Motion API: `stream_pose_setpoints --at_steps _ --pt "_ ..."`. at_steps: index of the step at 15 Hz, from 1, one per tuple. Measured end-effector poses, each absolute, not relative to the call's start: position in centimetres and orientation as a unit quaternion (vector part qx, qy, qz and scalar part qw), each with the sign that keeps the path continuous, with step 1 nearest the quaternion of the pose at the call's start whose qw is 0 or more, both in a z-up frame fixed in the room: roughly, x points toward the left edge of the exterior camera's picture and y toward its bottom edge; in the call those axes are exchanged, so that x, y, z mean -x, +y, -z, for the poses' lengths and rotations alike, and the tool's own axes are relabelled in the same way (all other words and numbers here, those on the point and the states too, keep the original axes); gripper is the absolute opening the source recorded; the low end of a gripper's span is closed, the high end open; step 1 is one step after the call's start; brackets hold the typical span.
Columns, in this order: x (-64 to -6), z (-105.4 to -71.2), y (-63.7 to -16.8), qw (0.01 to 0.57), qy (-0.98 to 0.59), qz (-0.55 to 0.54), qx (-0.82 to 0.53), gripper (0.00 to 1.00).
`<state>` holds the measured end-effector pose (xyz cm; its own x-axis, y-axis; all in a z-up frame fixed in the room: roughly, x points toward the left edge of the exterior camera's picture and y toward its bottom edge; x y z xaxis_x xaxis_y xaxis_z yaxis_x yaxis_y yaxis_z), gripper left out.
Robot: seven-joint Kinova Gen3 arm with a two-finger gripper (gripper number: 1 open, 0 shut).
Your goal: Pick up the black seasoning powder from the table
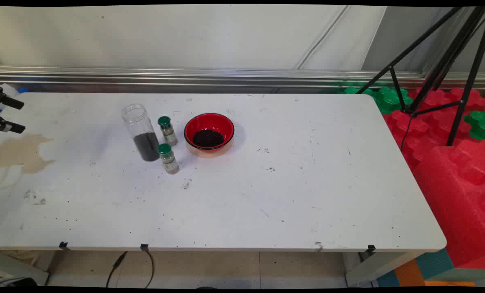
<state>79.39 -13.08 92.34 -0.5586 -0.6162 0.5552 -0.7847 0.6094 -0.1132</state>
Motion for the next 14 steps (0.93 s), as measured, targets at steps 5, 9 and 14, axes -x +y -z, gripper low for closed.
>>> stream_pose_setpoints --at_steps 5,9,14 --pt "-79.2 -92.0 -13.6 0.236 -0.867 -0.166 -0.406 1.00" --pt "-79.1 -91.9 -13.9 0.235 -0.868 -0.161 -0.407 1.00" --pt "-78.9 -91.7 -14.4 0.237 -0.868 -0.156 -0.407 1.00"
